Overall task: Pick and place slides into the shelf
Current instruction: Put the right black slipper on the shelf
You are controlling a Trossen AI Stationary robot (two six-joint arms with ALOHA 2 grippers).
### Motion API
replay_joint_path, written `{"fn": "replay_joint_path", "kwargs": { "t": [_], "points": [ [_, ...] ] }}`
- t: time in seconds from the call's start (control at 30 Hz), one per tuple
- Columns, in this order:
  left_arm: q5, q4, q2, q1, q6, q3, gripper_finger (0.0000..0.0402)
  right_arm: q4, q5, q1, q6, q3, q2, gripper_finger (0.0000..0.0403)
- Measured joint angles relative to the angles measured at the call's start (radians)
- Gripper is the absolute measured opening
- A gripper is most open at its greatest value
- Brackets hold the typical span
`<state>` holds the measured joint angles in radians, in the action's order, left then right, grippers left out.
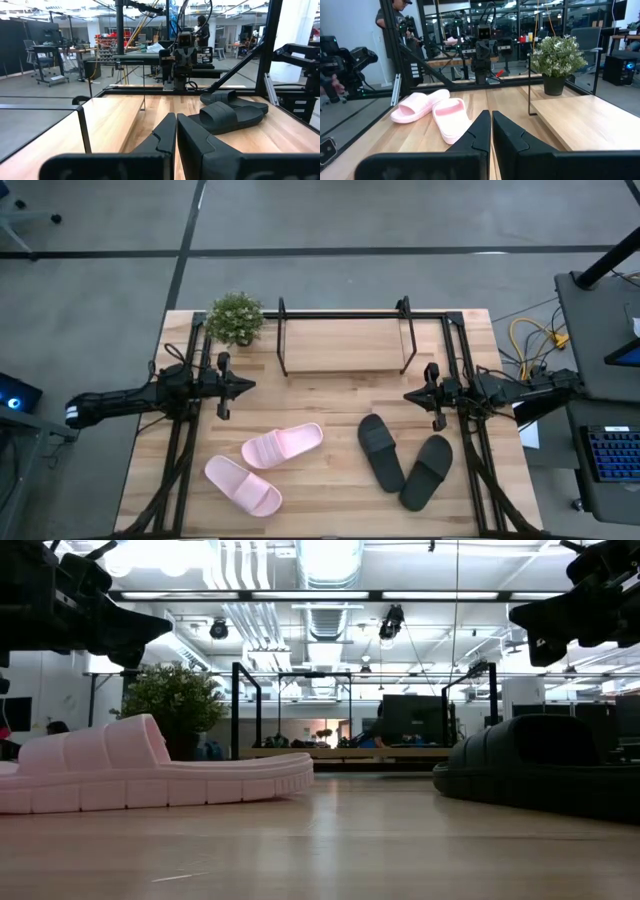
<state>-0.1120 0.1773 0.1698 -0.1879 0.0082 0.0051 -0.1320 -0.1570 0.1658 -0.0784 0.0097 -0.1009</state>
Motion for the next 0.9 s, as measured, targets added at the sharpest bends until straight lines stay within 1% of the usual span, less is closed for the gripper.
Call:
{"fn": "replay_joint_path", "kwargs": {
  "t": [0.13, 0.4, 0.5, 0.57, 0.6, 0.67, 0.77, 0.83, 0.9],
  "points": [
    [0.013, 0.007, 0.000, 0.000, -0.001, 0.000, 0.0000, -0.043, 0.000, 0.000, 0.000, 0.000, 0.000, 0.0009],
    [0.016, 0.010, 0.000, 0.000, 0.003, 0.000, 0.0000, -0.071, 0.000, 0.000, 0.030, 0.000, 0.000, 0.0009],
    [0.072, 0.060, 0.005, 0.000, -0.017, 0.000, 0.0000, -0.108, -0.008, -0.001, -0.049, 0.000, -0.001, 0.0009],
    [0.100, 0.111, 0.006, 0.000, -0.064, 0.000, 0.0000, -0.169, -0.059, 0.000, -0.166, 0.000, 0.000, 0.0009],
    [0.121, 0.141, 0.006, 0.000, -0.095, 0.000, 0.0000, -0.205, -0.110, -0.001, -0.228, 0.000, 0.000, 0.0009],
    [0.168, 0.198, 0.007, 0.000, -0.209, 0.000, 0.0000, -0.259, -0.195, -0.002, -0.315, 0.000, 0.000, 0.0009],
    [0.234, 0.295, 0.006, 0.000, -0.363, 0.000, 0.0000, -0.306, -0.214, -0.001, -0.364, 0.000, -0.001, 0.0009],
    [0.267, 0.367, 0.015, 0.000, -0.409, 0.004, 0.0000, -0.354, -0.214, -0.001, -0.390, 0.000, -0.001, 0.0010],
    [0.284, 0.417, 0.032, 0.000, -0.418, 0.011, 0.0000, -0.408, -0.213, -0.001, -0.393, 0.000, 0.000, 0.0018]
  ]
}}
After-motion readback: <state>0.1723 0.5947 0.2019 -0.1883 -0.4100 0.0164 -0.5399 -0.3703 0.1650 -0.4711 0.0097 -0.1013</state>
